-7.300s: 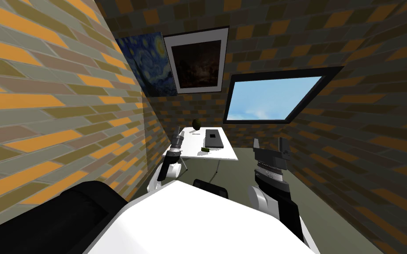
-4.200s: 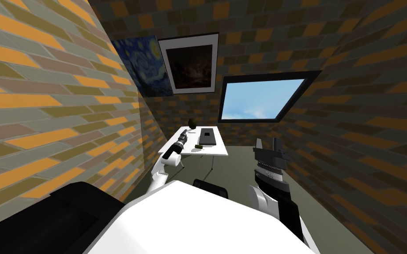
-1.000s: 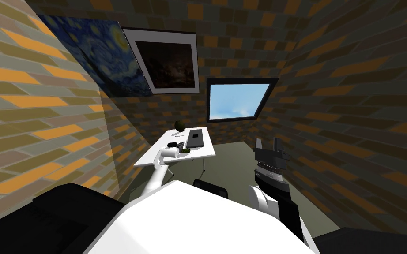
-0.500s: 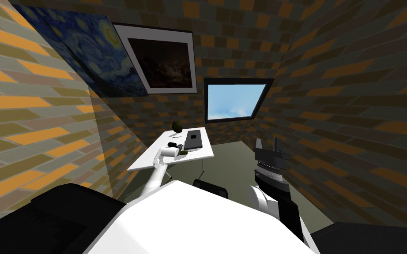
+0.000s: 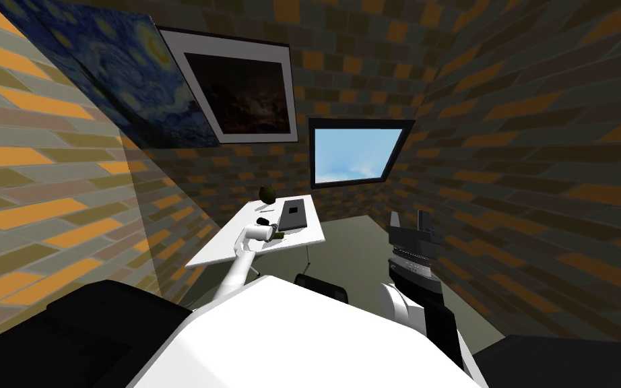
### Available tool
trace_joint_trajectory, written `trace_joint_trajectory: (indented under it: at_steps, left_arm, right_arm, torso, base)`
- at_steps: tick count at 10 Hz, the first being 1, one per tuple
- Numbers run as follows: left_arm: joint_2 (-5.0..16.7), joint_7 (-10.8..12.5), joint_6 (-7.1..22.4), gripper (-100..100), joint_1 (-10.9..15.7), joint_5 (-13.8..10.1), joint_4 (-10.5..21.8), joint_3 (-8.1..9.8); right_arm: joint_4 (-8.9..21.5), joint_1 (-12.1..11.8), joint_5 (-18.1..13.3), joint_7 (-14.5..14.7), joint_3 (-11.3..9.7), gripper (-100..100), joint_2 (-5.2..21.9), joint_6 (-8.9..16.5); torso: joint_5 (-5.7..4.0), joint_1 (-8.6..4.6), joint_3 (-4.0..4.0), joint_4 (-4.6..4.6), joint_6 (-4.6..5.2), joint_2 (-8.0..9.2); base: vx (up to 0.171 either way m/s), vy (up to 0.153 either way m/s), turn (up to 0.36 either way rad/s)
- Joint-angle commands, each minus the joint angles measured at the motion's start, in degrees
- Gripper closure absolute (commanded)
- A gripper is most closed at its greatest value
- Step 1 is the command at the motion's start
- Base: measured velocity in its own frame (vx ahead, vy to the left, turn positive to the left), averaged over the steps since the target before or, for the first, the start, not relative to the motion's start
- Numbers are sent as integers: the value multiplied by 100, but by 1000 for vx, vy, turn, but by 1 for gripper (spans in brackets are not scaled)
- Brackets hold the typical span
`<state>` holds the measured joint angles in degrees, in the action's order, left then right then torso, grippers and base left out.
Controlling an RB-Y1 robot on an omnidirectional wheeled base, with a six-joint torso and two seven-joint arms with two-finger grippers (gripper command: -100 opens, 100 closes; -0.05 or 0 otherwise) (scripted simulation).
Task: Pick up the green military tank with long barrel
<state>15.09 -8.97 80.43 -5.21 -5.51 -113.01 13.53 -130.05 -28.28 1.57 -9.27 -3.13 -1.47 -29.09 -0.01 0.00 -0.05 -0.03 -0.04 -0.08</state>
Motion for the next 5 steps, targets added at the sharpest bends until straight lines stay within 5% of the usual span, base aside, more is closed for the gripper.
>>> trace_joint_trajectory:
  at_steps: [1,2,5]
  left_arm:
    - [0,0,0,0,0,0,0,0]
    - [-9,9,-185,-100,26,26,203,-25]
    - [-8,12,-326,-100,62,40,390,-38]
  right_arm:
    - [0,0,0,0,0,0,0,0]
    - [0,0,0,0,0,0,0,0]
    - [0,0,0,0,0,0,0,0]
  torso:
    - [0,0,0,0,0,0]
    - [0,0,4,2,0,6]
    - [2,7,3,1,0,5]
  base:
    - [0,0,0]
    - [10,8,-7]
    - [12,13,-6]
